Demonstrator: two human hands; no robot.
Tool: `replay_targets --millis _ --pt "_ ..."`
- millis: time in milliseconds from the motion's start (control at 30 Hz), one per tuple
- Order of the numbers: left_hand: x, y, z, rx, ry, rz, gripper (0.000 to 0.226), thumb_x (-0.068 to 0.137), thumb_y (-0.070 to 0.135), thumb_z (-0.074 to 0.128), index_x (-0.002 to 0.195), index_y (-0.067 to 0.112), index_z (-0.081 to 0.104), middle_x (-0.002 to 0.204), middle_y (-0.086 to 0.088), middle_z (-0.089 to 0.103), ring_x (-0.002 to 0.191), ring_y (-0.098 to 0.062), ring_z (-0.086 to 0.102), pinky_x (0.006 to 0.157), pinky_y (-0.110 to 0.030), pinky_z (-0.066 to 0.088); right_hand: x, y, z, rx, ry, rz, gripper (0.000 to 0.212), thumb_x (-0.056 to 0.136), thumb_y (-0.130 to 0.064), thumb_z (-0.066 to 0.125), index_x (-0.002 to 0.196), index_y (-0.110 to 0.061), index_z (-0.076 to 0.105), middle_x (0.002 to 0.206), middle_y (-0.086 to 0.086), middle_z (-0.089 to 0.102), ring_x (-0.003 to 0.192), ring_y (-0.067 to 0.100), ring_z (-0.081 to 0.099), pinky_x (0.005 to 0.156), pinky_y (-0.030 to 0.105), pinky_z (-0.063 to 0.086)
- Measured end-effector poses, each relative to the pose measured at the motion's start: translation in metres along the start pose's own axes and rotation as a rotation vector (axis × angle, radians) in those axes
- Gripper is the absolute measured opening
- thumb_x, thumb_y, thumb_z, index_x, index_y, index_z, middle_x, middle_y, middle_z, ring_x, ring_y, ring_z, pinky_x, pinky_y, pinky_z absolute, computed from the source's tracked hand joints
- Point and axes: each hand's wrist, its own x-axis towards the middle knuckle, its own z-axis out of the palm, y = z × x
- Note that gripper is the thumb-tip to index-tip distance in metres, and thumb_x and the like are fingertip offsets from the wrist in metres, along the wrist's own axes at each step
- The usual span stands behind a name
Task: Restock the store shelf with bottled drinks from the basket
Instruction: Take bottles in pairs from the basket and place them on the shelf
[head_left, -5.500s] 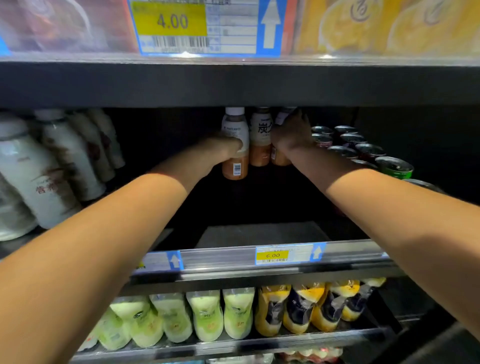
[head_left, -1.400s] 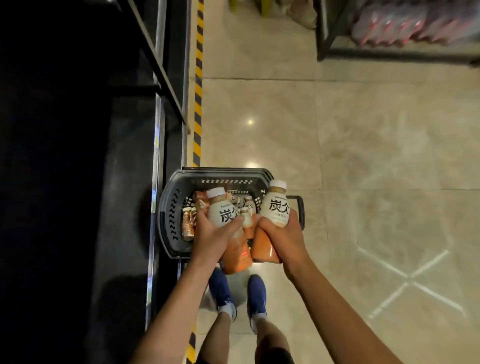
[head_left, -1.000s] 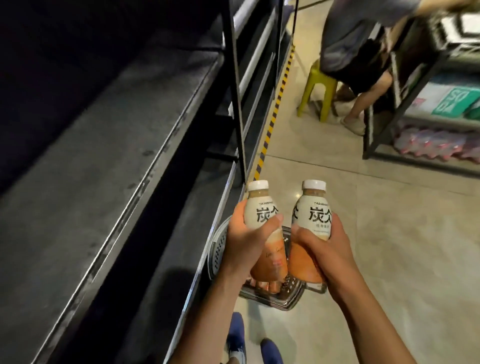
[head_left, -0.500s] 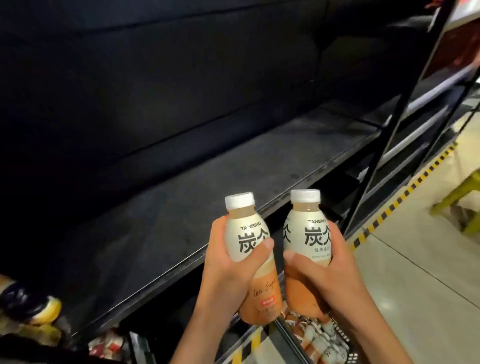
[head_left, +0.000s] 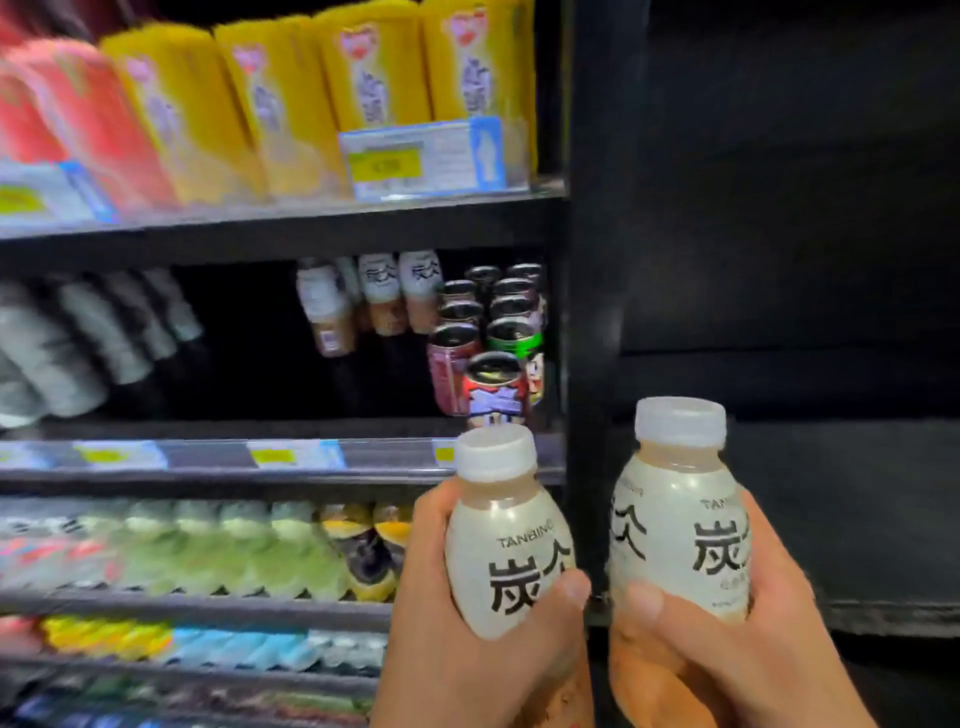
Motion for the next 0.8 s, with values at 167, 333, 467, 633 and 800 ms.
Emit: replay_targets --millis 167,333,467,633,800 --pt "0.014 0.012 -0.106 -0.062 0.136 -0.012 0.079 0.035 0.045 0.077 0.110 0.032 0.058 0.085 0.010 0.075 0.072 -0.006 0.072 0.059 -0.012 0.052 0.005 -0.003 0.107 0.209 -0.174 0.016 0.095 0.025 -0.027 0.102 0.114 -0.036 0.070 0.067 0.014 0.068 0.046 0.023 0.063 0.046 0.028 0.049" --pt "0.047 0.014 -0.168 -0.021 0.146 0.029 0.061 0.050 0.035 0.084 0.104 0.033 0.058 0.081 0.008 0.072 0.066 -0.004 0.068 0.056 -0.015 0.051 0.027 0.004 0.176 0.024 -0.149 -0.087 0.073 0.038 -0.025 0.085 0.108 -0.035 0.067 0.090 0.000 0.077 0.076 0.013 0.074 0.060 0.018 0.055" --pt "0.089 0.017 -0.193 -0.016 0.112 0.069 0.056 0.060 0.037 0.080 0.110 0.025 0.056 0.091 0.001 0.070 0.079 -0.012 0.070 0.065 -0.027 0.056 0.053 -0.001 0.217 -0.081 -0.131 -0.107 0.060 0.062 -0.023 0.089 0.115 -0.034 0.062 0.101 -0.002 0.075 0.089 0.015 0.073 0.070 0.030 0.059" --pt "0.144 0.021 -0.200 0.014 0.063 0.061 0.051 0.073 0.029 0.083 0.112 0.019 0.052 0.096 0.000 0.067 0.077 -0.005 0.069 0.062 -0.023 0.056 0.105 -0.011 0.241 -0.227 0.053 -0.107 0.045 0.069 -0.026 0.083 0.106 -0.035 0.059 0.095 -0.009 0.073 0.086 0.008 0.071 0.073 0.035 0.058" --pt "0.202 0.006 -0.198 0.003 0.066 -0.048 0.050 0.068 0.033 0.084 0.107 0.012 0.060 0.091 -0.004 0.073 0.083 -0.018 0.073 0.070 -0.037 0.061 0.157 -0.005 0.256 -0.371 0.189 -0.013 0.053 0.054 -0.047 0.079 0.098 -0.022 0.062 0.089 -0.002 0.071 0.081 0.017 0.069 0.064 0.037 0.059"
